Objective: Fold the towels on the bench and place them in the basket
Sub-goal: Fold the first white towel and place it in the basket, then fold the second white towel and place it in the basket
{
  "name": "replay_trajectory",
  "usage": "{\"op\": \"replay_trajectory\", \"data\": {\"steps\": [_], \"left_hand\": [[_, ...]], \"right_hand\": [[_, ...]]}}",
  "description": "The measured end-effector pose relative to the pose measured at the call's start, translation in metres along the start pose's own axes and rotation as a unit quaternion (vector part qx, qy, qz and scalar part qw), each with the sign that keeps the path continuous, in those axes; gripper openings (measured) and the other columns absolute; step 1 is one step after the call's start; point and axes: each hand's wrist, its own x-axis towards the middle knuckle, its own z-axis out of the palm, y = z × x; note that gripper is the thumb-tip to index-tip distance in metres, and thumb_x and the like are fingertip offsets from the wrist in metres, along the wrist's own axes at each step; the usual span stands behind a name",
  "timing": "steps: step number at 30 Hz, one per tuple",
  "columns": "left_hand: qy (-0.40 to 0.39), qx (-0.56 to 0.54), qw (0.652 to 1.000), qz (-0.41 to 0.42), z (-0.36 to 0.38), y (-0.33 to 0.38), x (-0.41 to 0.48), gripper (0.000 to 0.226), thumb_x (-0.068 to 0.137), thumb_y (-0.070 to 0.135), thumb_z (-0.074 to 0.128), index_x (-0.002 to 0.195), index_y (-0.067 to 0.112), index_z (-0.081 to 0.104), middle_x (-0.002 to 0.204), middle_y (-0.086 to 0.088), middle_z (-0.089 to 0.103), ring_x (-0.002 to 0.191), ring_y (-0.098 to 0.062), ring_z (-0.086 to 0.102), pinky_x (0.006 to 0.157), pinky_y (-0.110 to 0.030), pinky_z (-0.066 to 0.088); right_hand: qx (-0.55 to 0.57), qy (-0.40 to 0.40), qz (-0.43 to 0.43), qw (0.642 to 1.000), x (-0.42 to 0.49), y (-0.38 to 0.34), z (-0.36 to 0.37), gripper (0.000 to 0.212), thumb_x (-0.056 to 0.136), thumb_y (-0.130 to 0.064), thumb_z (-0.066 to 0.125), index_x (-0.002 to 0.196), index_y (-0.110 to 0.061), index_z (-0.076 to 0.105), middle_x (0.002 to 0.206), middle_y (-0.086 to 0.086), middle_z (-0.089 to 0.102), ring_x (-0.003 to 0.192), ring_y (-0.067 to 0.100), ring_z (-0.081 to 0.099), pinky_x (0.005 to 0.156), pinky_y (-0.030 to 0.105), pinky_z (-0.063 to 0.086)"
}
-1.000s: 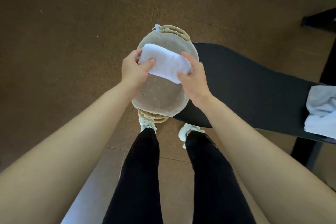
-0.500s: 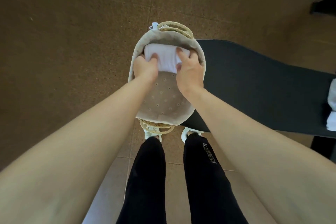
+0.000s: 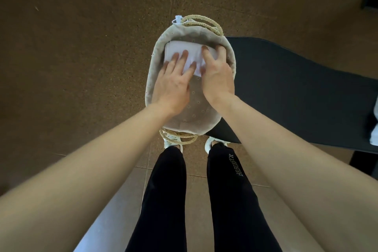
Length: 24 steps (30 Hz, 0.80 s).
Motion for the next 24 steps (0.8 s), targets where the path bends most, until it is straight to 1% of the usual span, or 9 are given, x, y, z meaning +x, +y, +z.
{"op": "replay_trajectory", "data": {"steps": [3, 6, 8, 10, 12, 13, 15, 21, 24], "left_hand": [[-0.067, 0.066, 0.996, 0.005, -0.003, -0.007, 0.012, 0.077, 0.100, 0.023, 0.053, 0.165, 0.029, 0.013, 0.173, -0.010, -0.003, 0.160, -0.030, -0.002, 0.129, -0.047, 0.008], [-0.091, 0.063, 0.994, -0.007, -0.008, -0.007, 0.018, 0.081, 0.099, 0.025, 0.055, 0.164, 0.033, 0.008, 0.172, -0.008, -0.011, 0.159, -0.028, -0.007, 0.128, -0.045, 0.015], [-0.100, 0.064, 0.993, -0.015, -0.009, -0.007, 0.020, 0.084, 0.097, 0.026, 0.058, 0.164, 0.036, 0.008, 0.173, -0.006, -0.012, 0.159, -0.026, -0.008, 0.127, -0.043, 0.021], [-0.113, 0.067, 0.991, -0.014, -0.011, -0.008, 0.022, 0.087, 0.096, 0.026, 0.060, 0.164, 0.038, 0.008, 0.172, -0.005, -0.012, 0.159, -0.024, -0.008, 0.125, -0.043, 0.024], [-0.124, 0.066, 0.990, -0.016, -0.014, -0.008, 0.025, 0.087, 0.095, 0.026, 0.062, 0.163, 0.039, 0.008, 0.172, -0.004, -0.012, 0.159, -0.024, -0.009, 0.124, -0.042, 0.026], [-0.130, 0.069, 0.989, -0.019, -0.015, -0.008, 0.026, 0.088, 0.095, 0.027, 0.062, 0.163, 0.040, 0.008, 0.172, -0.003, -0.013, 0.159, -0.023, -0.009, 0.123, -0.042, 0.026], [-0.146, 0.081, 0.986, -0.023, -0.015, -0.007, 0.030, 0.090, 0.094, 0.030, 0.064, 0.163, 0.040, 0.007, 0.172, -0.003, -0.013, 0.159, -0.023, -0.009, 0.124, -0.042, 0.025], [-0.188, 0.069, 0.979, -0.029, -0.024, -0.011, 0.036, 0.090, 0.092, 0.037, 0.064, 0.162, 0.043, 0.007, 0.172, 0.002, -0.013, 0.158, -0.021, -0.008, 0.125, -0.043, 0.027], [-0.149, 0.014, 0.988, -0.027, -0.032, -0.009, 0.025, 0.077, 0.095, 0.029, 0.063, 0.162, 0.033, 0.025, 0.173, -0.002, 0.004, 0.159, -0.022, 0.005, 0.125, -0.044, 0.025]], "right_hand": [[-0.116, 0.071, -0.089, 0.987, -0.013, 0.007, -0.005, 0.050, 0.093, -0.020, 0.066, 0.141, -0.018, 0.055, 0.151, 0.018, 0.045, 0.124, 0.037, 0.054, 0.103, 0.046, 0.047], [-0.206, 0.065, -0.173, 0.961, -0.024, 0.026, -0.007, 0.036, 0.088, -0.022, 0.067, 0.123, -0.014, 0.064, 0.146, 0.014, 0.052, 0.136, 0.038, 0.046, 0.110, 0.050, 0.034], [-0.248, 0.009, -0.178, 0.952, -0.027, 0.036, -0.007, 0.046, 0.090, -0.027, 0.064, 0.134, -0.015, 0.058, 0.159, 0.013, 0.039, 0.152, 0.040, 0.024, 0.122, 0.058, 0.017], [-0.299, -0.039, -0.174, 0.937, -0.025, 0.042, -0.006, 0.060, 0.093, -0.033, 0.059, 0.149, -0.020, 0.044, 0.168, 0.011, 0.020, 0.157, 0.039, 0.001, 0.124, 0.061, 0.000], [-0.335, -0.071, -0.172, 0.924, -0.022, 0.045, -0.006, 0.067, 0.093, -0.038, 0.056, 0.155, -0.024, 0.036, 0.171, 0.011, 0.010, 0.156, 0.039, -0.010, 0.123, 0.062, -0.009], [-0.343, -0.086, -0.170, 0.920, -0.020, 0.045, -0.007, 0.065, 0.093, -0.039, 0.056, 0.155, -0.025, 0.038, 0.171, 0.011, 0.007, 0.156, 0.039, -0.012, 0.122, 0.062, -0.012], [-0.351, -0.112, -0.162, 0.916, -0.018, 0.045, -0.006, 0.053, 0.093, -0.039, 0.056, 0.144, -0.025, 0.055, 0.171, 0.010, 0.004, 0.156, 0.037, -0.014, 0.119, 0.061, -0.018], [-0.259, -0.149, -0.147, 0.943, -0.016, 0.038, -0.015, 0.038, 0.092, -0.035, 0.059, 0.127, -0.027, 0.068, 0.171, 0.009, 0.006, 0.157, 0.033, -0.010, 0.120, 0.062, -0.011], [-0.157, -0.125, -0.156, 0.967, -0.022, 0.038, -0.026, 0.034, 0.094, -0.034, 0.058, 0.126, -0.026, 0.067, 0.167, 0.008, 0.023, 0.156, 0.031, 0.005, 0.121, 0.056, 0.006]]}}
